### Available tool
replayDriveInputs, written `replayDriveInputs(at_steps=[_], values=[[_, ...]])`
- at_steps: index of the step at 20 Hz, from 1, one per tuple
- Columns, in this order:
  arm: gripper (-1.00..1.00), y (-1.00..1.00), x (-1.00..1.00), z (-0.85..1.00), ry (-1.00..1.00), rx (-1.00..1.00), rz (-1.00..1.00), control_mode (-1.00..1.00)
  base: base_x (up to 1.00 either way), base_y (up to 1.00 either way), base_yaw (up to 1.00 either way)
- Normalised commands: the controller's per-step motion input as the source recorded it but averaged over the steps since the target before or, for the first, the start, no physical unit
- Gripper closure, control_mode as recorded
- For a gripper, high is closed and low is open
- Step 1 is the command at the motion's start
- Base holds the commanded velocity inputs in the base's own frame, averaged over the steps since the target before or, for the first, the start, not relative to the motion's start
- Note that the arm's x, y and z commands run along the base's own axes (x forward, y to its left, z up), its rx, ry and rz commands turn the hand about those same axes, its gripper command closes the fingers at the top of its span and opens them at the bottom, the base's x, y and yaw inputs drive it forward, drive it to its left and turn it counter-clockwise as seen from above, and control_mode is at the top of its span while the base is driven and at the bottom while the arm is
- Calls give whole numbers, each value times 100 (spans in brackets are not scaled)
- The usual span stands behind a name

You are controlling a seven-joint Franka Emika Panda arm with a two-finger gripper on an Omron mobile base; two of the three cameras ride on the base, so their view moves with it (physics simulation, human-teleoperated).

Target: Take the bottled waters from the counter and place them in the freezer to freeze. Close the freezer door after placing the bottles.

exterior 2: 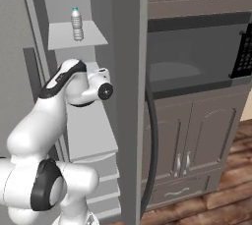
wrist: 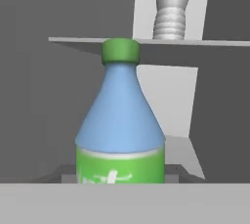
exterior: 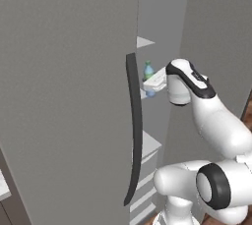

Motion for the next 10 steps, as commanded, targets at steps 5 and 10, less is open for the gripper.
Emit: replayDriveInputs(at_steps=[5,10], values=[[100,17,24,0,-11,-1,0,-100,0,0,0],[100,8,8,-2,-1,13,1,-100,0,0,0]])
